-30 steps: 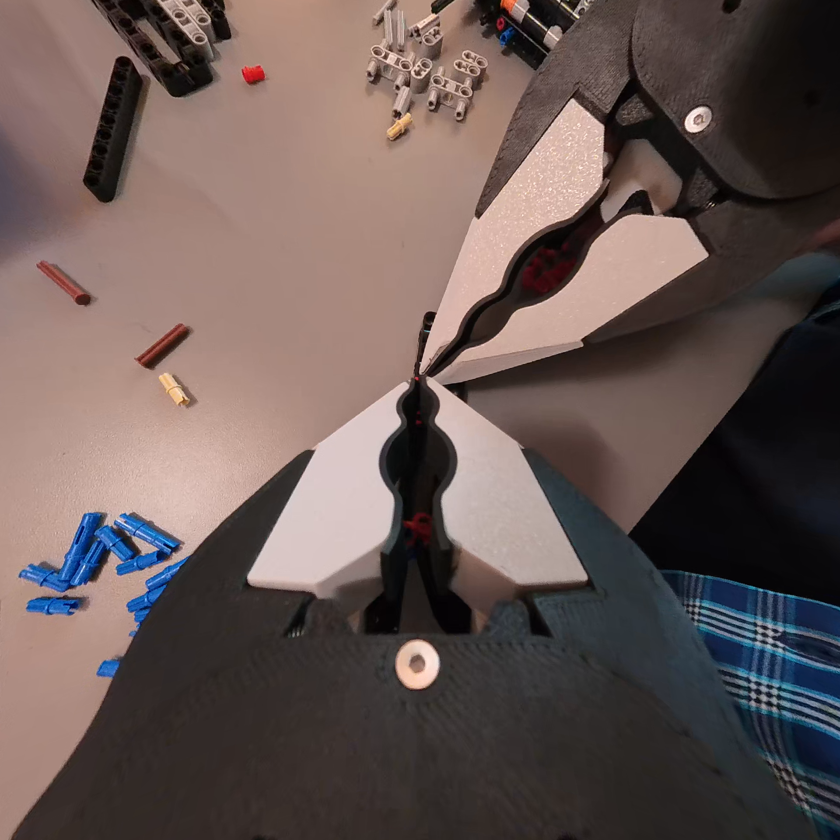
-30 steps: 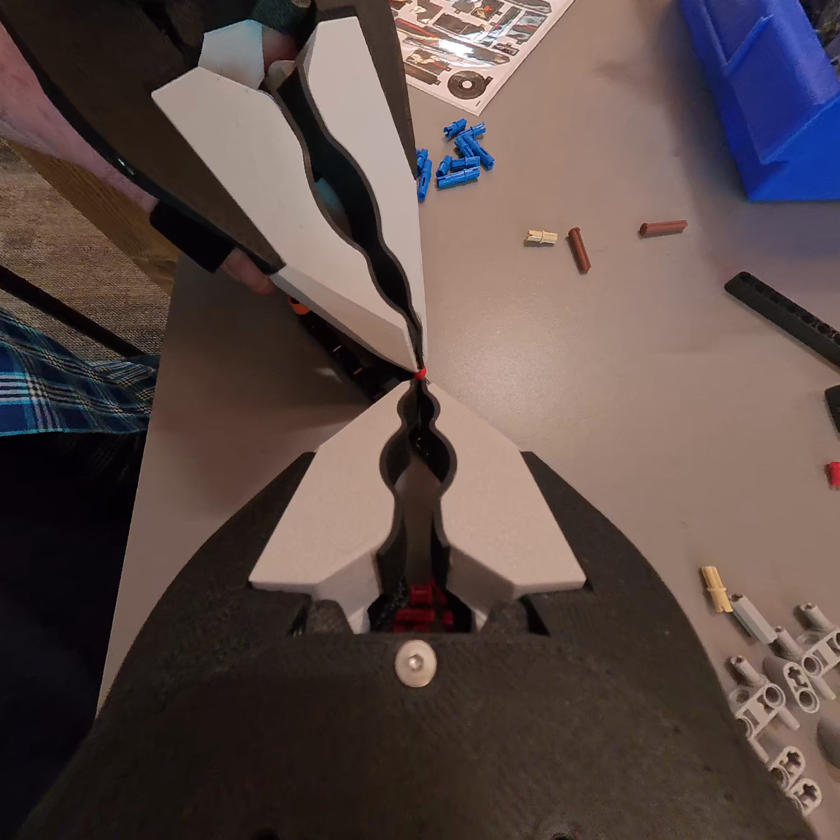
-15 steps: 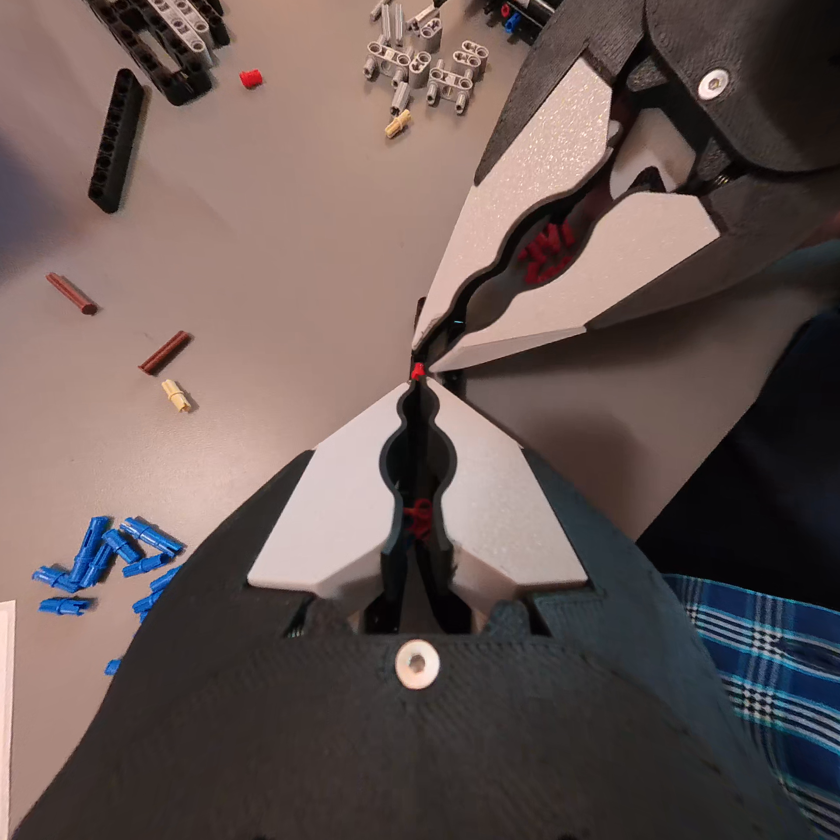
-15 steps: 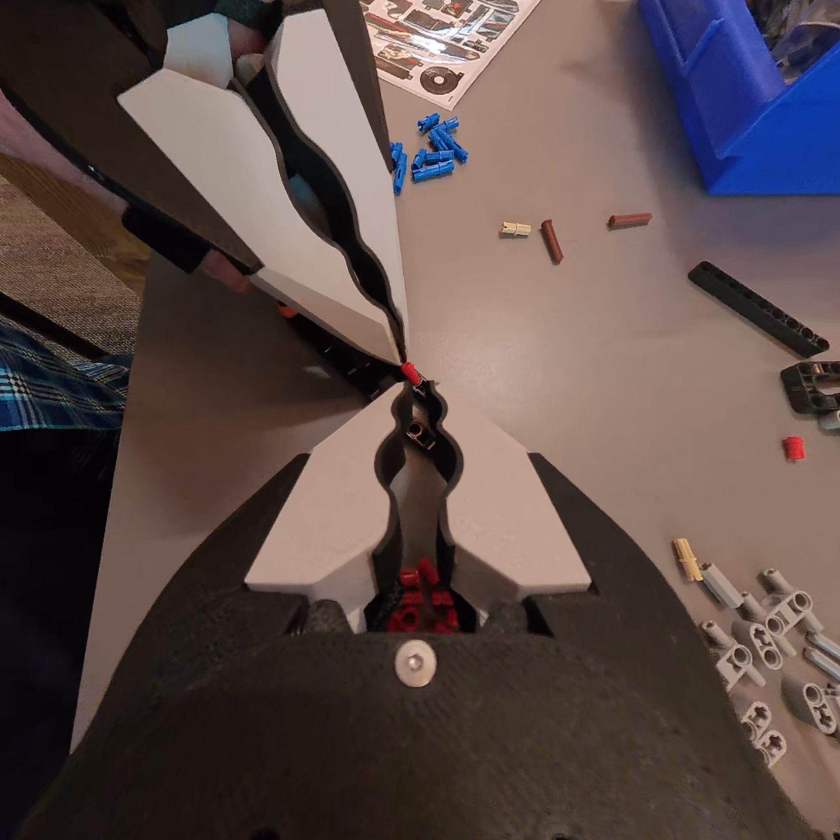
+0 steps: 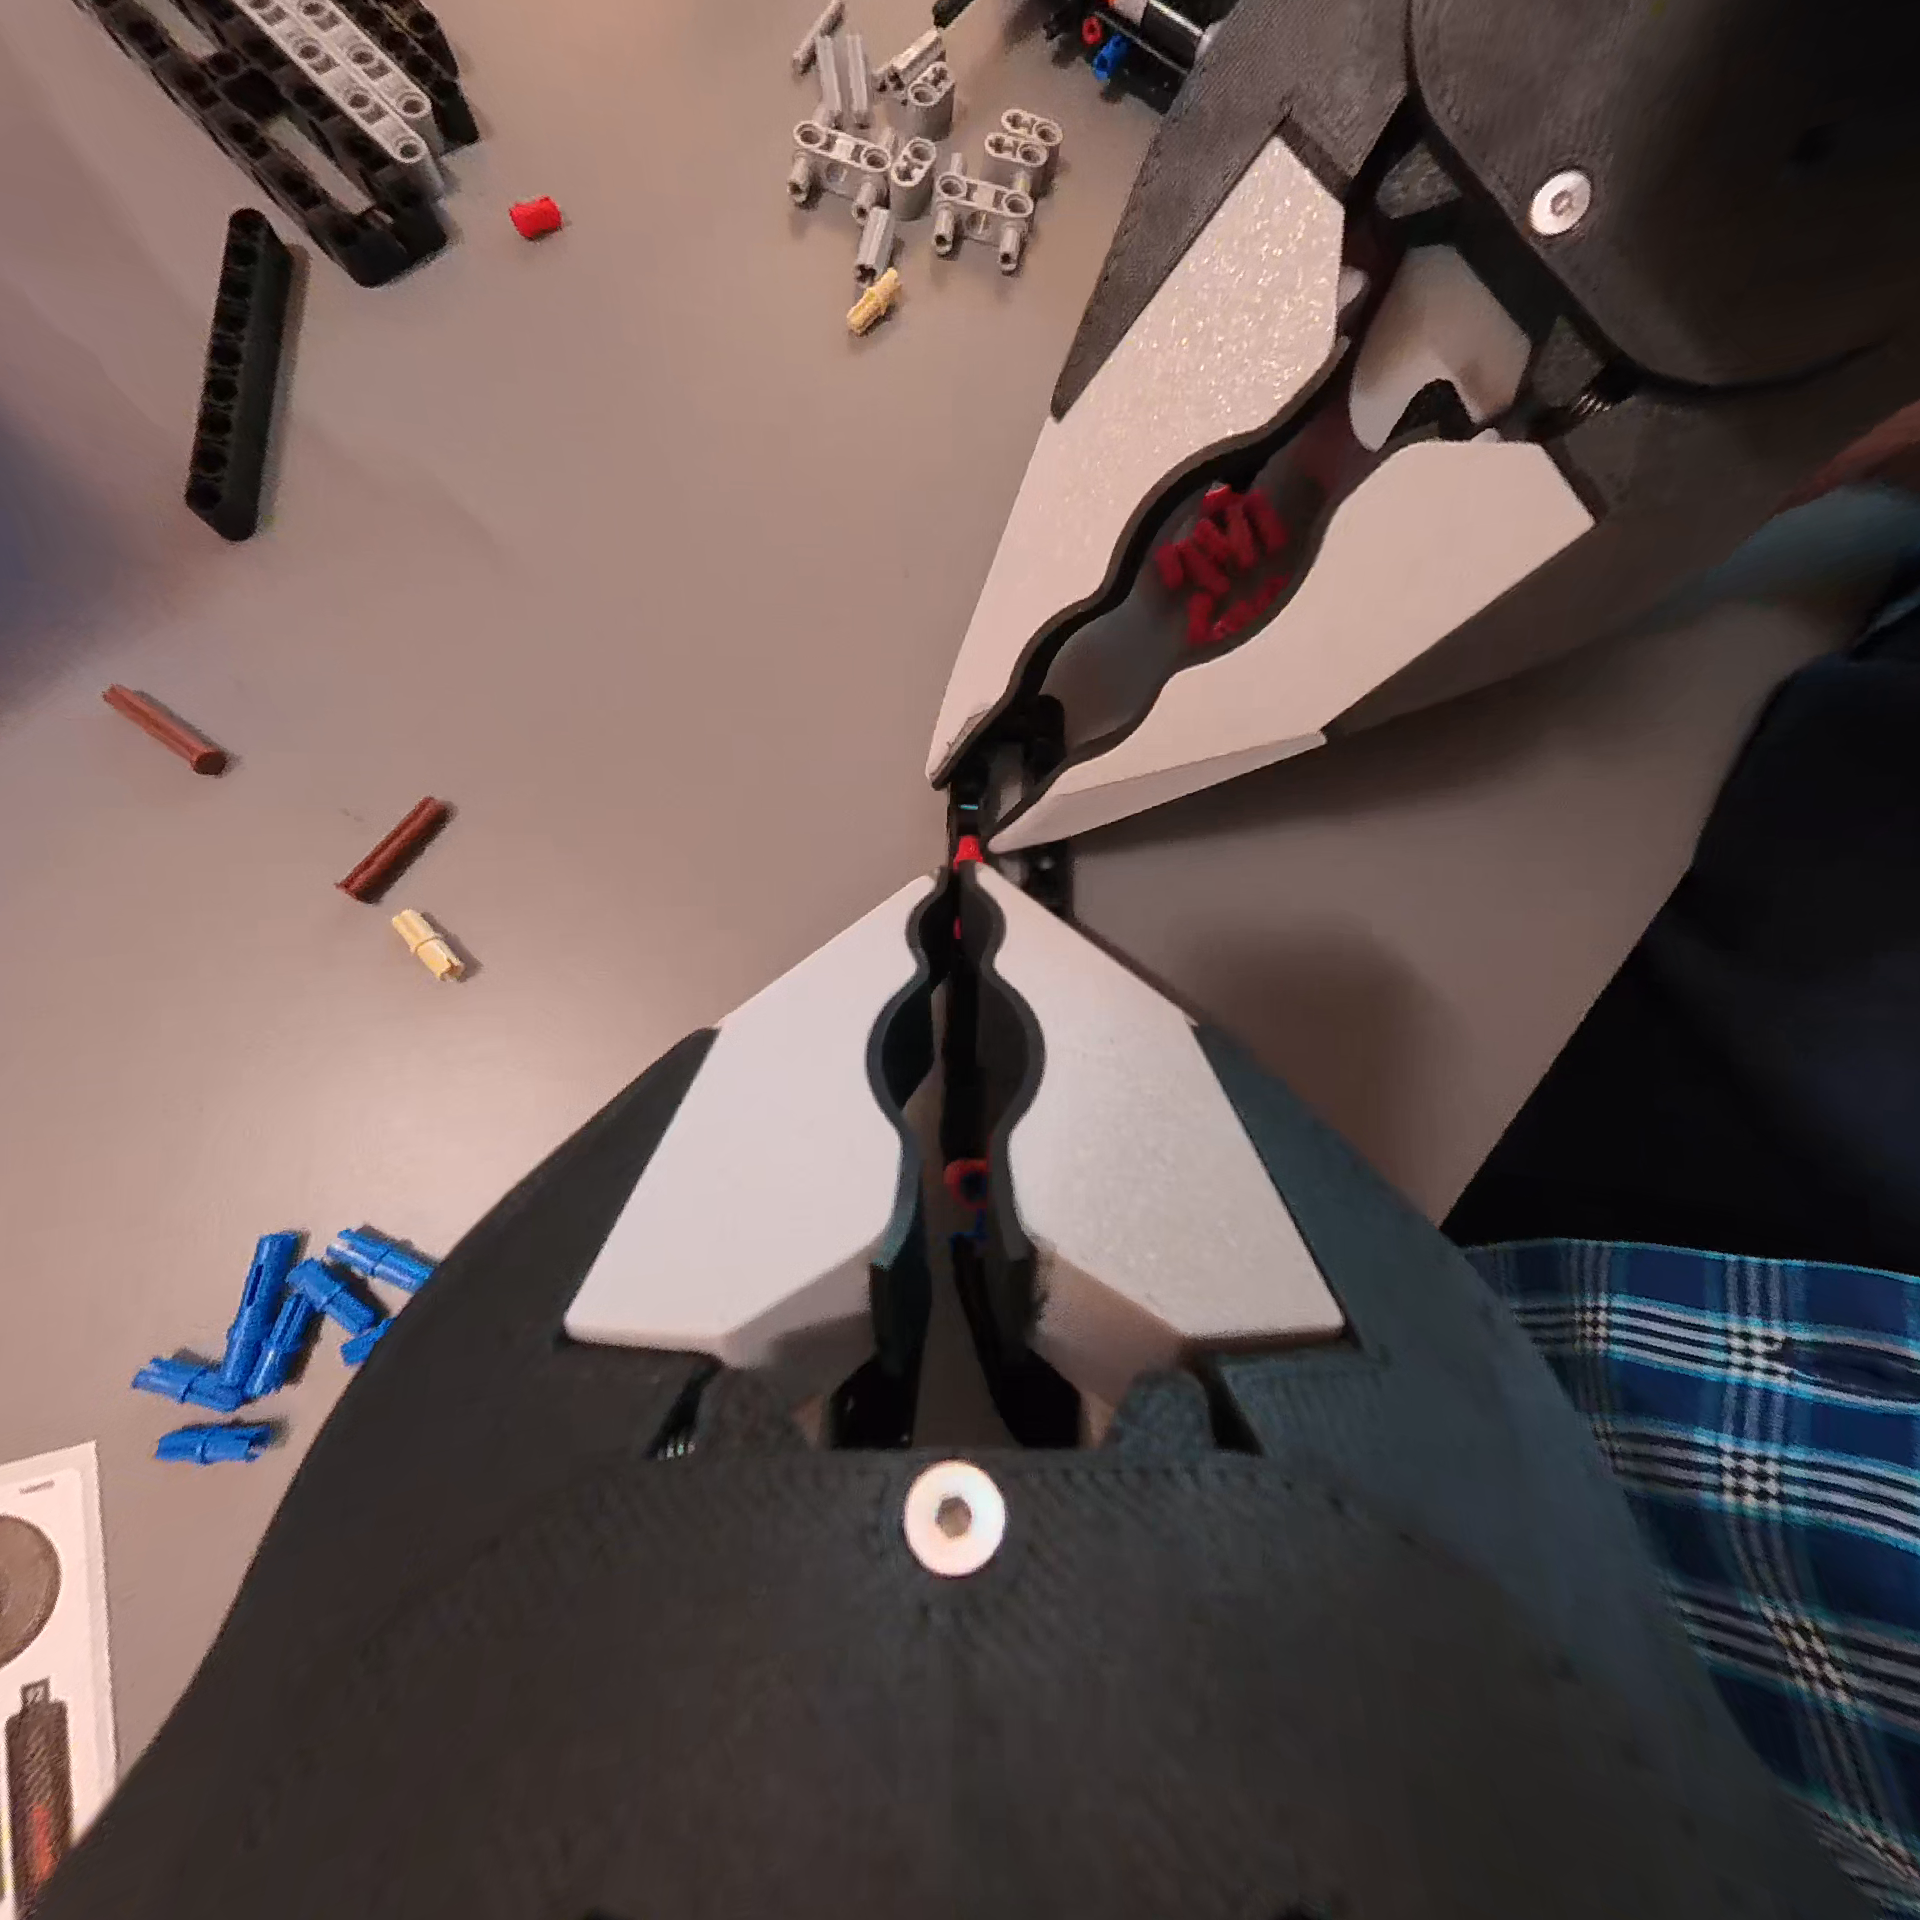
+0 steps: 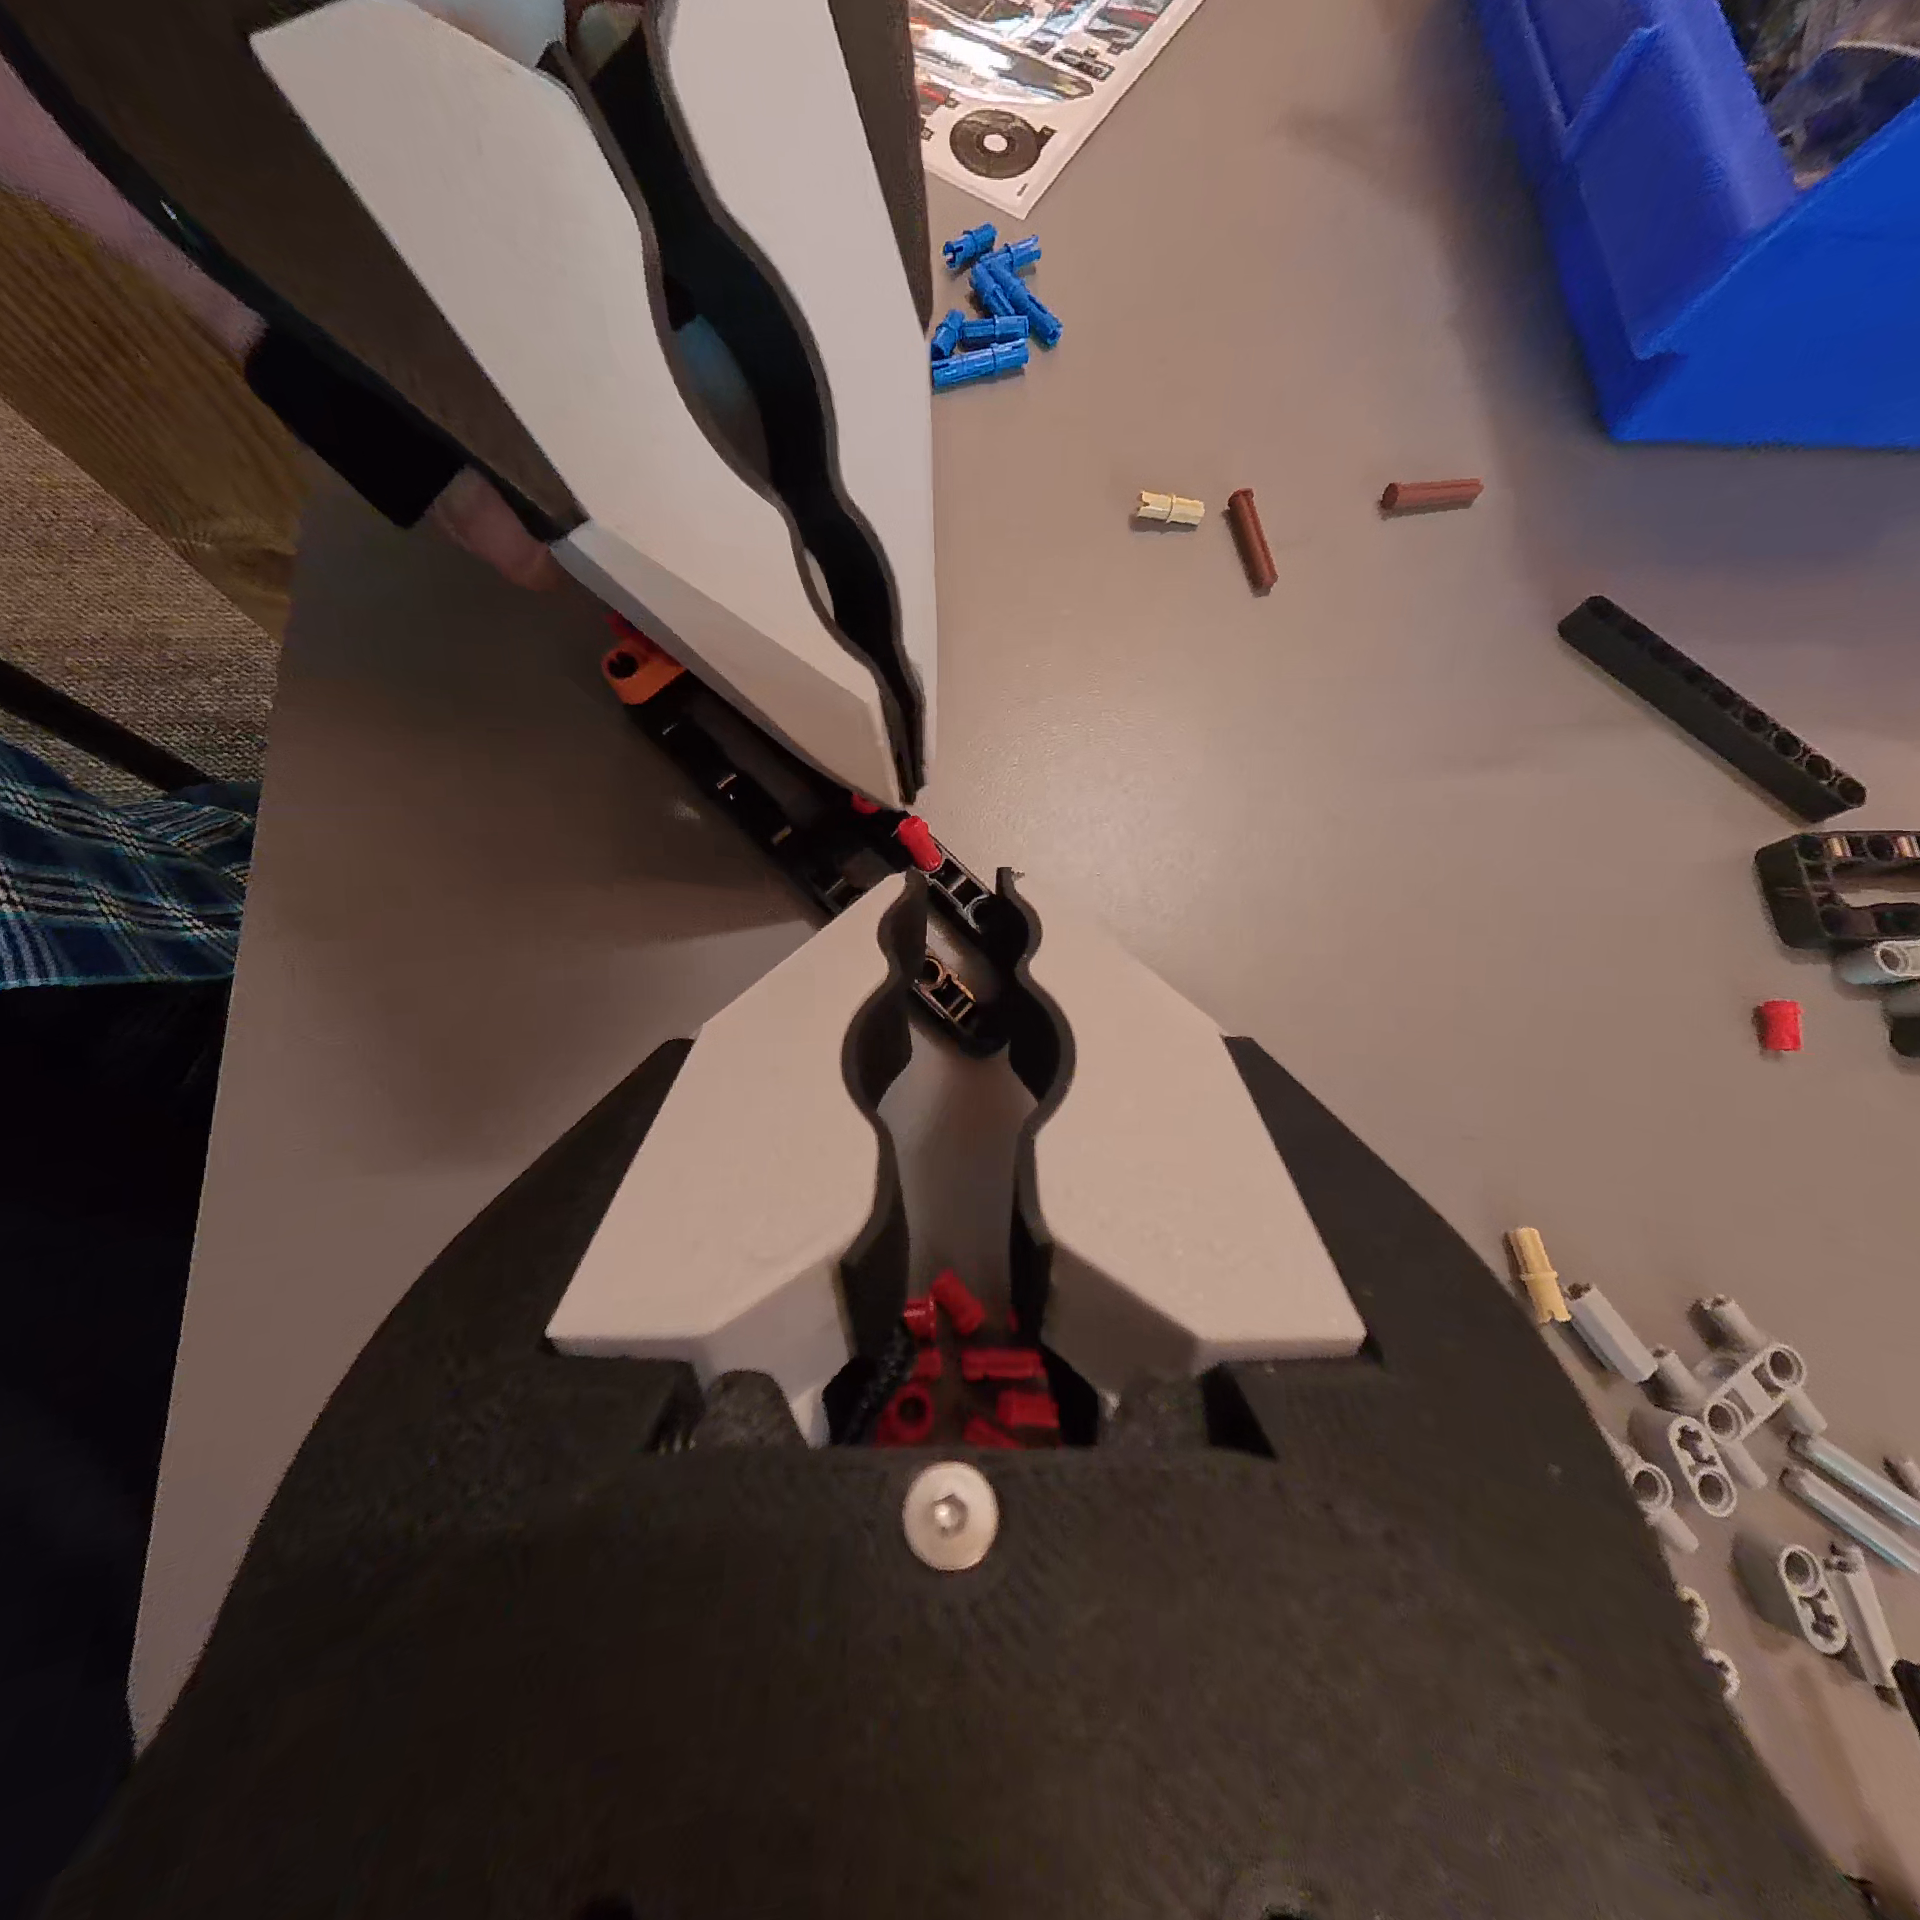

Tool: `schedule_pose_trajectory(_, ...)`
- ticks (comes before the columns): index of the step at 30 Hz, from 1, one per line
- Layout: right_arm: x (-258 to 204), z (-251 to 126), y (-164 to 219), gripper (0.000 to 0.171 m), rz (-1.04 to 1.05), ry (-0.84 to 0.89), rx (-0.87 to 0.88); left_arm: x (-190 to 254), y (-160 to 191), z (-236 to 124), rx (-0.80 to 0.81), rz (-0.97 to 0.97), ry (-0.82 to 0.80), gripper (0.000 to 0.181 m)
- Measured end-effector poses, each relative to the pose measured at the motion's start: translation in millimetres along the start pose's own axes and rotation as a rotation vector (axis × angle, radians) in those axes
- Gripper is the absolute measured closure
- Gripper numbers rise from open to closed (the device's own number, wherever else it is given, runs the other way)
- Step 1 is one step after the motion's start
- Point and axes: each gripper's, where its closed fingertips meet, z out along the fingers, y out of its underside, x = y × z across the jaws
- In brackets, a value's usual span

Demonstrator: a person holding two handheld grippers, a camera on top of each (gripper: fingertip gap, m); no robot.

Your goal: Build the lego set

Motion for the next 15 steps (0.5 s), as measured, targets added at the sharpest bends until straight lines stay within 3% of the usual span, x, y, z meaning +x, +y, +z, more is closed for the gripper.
schedule_pose_trajectory(1, -0.1, 0.0, 0.1, 0.162, 0.001, -0.002, 0.001, 0.6, -0.9, 0.5, 0.002, -0.006, 0.016, 0.180)
schedule_pose_trajectory(15, -0.7, 0.6, -0.2, 0.162, 0.012, -0.015, 0.016, -2.0, 1.0, 3.7, -0.003, -0.069, 0.141, 0.175)
